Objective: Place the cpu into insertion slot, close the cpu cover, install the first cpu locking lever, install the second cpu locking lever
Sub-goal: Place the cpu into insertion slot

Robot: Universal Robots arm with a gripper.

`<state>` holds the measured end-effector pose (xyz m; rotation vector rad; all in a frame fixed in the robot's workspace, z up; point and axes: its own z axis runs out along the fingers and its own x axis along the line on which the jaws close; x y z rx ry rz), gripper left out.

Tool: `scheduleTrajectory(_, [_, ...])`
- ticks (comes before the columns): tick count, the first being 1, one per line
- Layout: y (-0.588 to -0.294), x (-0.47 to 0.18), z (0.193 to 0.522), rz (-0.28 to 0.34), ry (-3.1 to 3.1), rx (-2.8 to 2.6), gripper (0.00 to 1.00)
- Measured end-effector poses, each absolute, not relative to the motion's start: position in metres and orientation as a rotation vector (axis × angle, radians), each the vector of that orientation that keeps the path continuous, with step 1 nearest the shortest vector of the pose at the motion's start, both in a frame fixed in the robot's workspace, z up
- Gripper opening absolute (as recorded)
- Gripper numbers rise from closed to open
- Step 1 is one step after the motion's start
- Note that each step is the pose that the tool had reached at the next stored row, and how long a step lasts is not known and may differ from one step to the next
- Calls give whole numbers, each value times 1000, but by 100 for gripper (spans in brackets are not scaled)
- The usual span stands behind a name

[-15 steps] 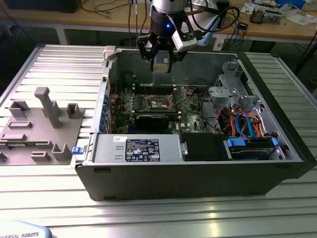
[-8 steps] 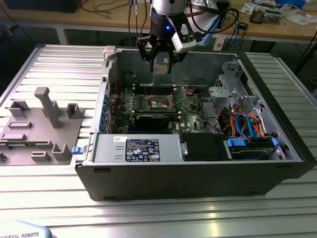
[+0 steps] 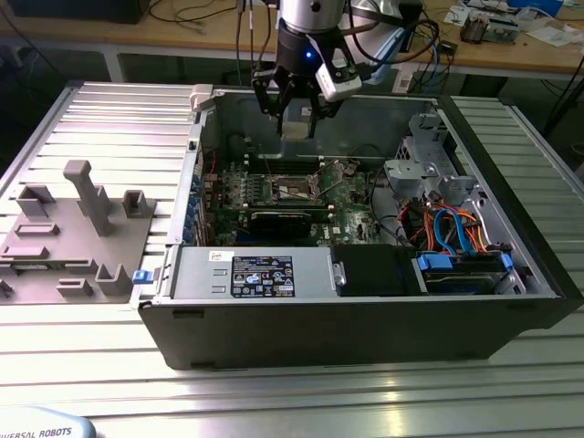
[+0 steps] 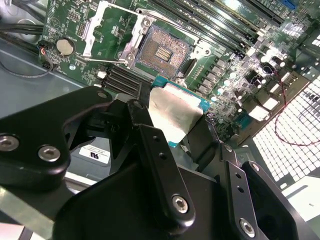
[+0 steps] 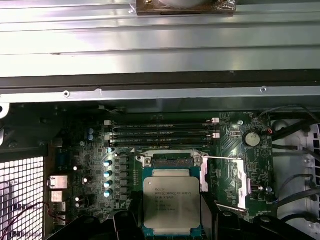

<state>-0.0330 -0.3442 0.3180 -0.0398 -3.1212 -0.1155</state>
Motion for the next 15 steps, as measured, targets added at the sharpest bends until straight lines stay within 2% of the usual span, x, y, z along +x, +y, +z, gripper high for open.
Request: scheduleTrajectory(15, [-353, -26, 310, -116, -3121, -37, 54])
